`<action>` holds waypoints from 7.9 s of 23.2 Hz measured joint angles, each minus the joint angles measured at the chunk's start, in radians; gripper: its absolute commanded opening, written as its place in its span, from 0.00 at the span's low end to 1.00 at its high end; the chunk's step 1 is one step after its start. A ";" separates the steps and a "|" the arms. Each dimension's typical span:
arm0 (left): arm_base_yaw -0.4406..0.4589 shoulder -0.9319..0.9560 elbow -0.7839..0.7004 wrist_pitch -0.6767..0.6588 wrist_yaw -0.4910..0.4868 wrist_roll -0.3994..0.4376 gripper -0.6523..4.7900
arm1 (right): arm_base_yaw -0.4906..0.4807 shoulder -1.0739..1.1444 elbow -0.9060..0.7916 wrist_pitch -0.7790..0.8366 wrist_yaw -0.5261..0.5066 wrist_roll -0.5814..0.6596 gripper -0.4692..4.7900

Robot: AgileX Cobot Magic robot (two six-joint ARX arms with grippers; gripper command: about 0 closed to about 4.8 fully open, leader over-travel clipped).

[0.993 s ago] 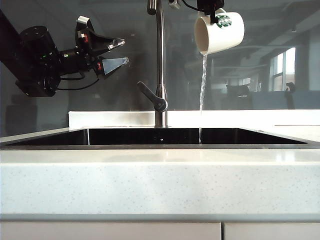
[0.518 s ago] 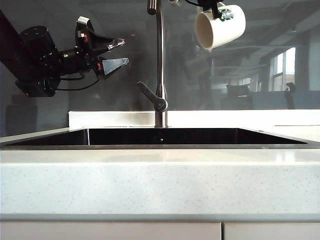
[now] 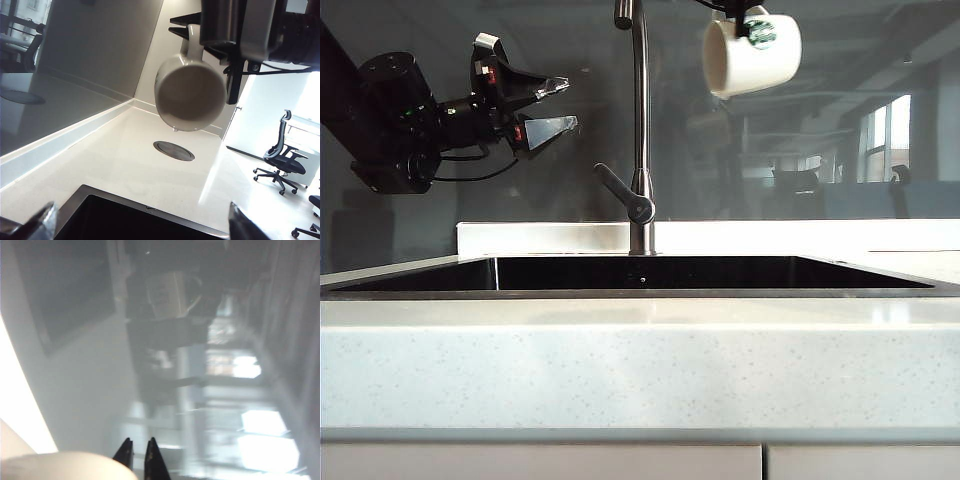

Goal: Pick up the mug next to the sink, go to the faucet to get some water, pour the water into the sink, and finally put the mug back to its place.

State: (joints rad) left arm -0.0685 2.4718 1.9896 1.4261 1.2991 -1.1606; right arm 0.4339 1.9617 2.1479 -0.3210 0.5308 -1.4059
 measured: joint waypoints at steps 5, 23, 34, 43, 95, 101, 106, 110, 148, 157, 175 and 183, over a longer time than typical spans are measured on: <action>0.000 0.000 0.000 0.000 0.000 0.000 0.92 | -0.014 -0.001 0.000 -0.079 -0.007 0.323 0.07; 0.000 0.000 0.000 0.000 -0.062 -0.022 0.92 | -0.435 -0.043 -0.049 -0.210 -0.823 1.339 0.07; 0.000 0.000 0.000 0.000 0.021 -0.012 0.62 | -0.504 -0.275 -0.768 0.467 -0.840 1.471 0.07; 0.007 0.000 0.000 0.000 0.090 0.027 0.30 | -0.560 -0.309 -1.164 0.883 -0.722 1.576 0.07; 0.038 -0.163 -0.013 -0.005 0.125 0.019 0.12 | -0.665 -0.100 -1.269 1.130 -0.805 1.510 0.07; 0.038 -0.163 -0.013 -0.005 0.123 0.019 0.12 | -0.665 -0.070 -1.268 1.196 -0.816 1.521 0.07; 0.038 -0.163 -0.013 -0.005 0.123 0.019 0.12 | -0.665 -0.021 -1.268 1.302 -0.820 1.531 0.07; 0.038 -0.163 -0.013 -0.005 0.123 0.019 0.12 | -0.665 -0.018 -1.268 1.306 -0.819 1.534 0.11; 0.028 -0.163 -0.013 -0.007 0.123 0.003 0.12 | -0.709 -0.274 -1.499 1.242 -0.820 1.487 0.42; 0.028 -0.163 -0.013 -0.007 0.123 -0.021 0.12 | -0.708 -0.625 -1.686 1.196 -0.824 1.563 0.08; 0.027 -0.293 -0.030 -0.002 0.171 -0.205 0.12 | -0.709 -1.077 -1.741 0.857 -0.876 1.630 0.09; 0.028 -0.294 -0.030 -0.031 0.126 -0.224 0.12 | -0.709 -1.077 -1.741 0.853 -0.875 1.630 0.09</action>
State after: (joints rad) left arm -0.0402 2.1773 1.9598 1.3949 1.4246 -1.3849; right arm -0.2749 0.8845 0.4068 0.5323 -0.3443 0.2241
